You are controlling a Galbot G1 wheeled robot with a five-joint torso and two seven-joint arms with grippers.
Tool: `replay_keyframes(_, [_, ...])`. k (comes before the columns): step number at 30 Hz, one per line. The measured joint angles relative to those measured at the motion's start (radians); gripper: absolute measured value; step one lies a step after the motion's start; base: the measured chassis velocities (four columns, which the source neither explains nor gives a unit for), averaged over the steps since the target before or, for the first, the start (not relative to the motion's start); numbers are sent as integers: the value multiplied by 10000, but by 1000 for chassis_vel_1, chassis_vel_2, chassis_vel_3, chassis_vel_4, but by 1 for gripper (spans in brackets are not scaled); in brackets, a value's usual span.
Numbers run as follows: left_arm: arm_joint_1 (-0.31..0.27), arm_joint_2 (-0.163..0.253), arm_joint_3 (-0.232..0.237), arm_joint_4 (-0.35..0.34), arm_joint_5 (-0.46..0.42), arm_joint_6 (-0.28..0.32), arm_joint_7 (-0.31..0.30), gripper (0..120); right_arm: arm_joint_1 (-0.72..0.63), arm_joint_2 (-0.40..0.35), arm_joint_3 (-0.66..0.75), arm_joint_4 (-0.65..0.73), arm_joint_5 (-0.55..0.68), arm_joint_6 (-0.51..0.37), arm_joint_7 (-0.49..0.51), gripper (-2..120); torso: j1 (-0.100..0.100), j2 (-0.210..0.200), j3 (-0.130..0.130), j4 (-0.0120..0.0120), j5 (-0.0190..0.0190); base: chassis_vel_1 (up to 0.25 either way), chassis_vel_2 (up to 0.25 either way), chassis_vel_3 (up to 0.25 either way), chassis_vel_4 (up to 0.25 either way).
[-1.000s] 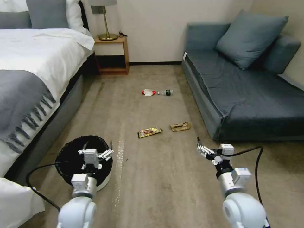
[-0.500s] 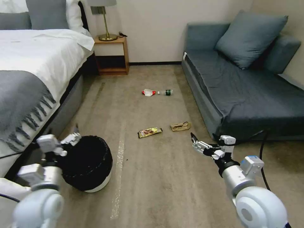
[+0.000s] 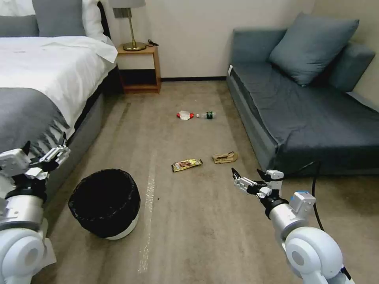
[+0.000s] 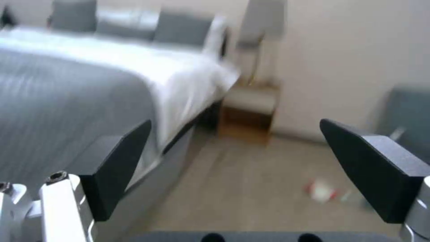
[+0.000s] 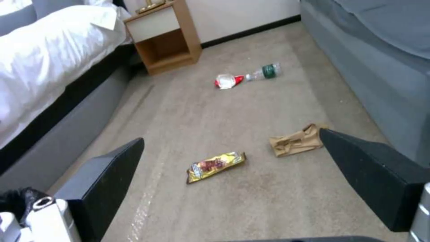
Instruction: Pick up the trash bin, then pick up the garbage on the floor and place it into the trash bin.
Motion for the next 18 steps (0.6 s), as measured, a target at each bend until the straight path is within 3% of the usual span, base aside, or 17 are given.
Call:
replay_keyframes(2, [234,339,-46,551,-164,9,-181,94,3,-16,1,-14,-5,50,-34,100,0,0,1,4,-25,0,0,0,0])
replay_keyframes(4, [267,400,-62,631,-184,8,-207,94,5,-19,1,-23,-7,75,-48,100,1,0,0,4,-11,0,0,0,0])
replay_keyframes(9, [298,437,-64,723,-195,3,-221,94,-34,-25,9,-86,-29,205,-107,100,1,-1,0,2,-9,0,0,0,0])
replay_keyframes(10, [364,477,-72,996,-200,-3,-281,94,-49,-26,12,-102,-34,243,-129,100,1,0,0,-2,3,0,0,0,0])
replay_keyframes(12, [491,503,-75,1535,-201,13,-401,94,-58,-25,21,-108,-35,275,-136,100,1,-1,1,1,-12,0,0,0,0])
replay_keyframes(15, [529,511,-74,1735,-195,52,-429,94,-57,-25,25,-110,-35,300,-143,100,1,0,1,5,-25,0,0,0,0])
replay_keyframes(18, [543,545,-64,1946,-182,148,-445,94,-56,-31,31,-123,-35,338,-157,100,0,0,1,4,0,0,0,0,0])
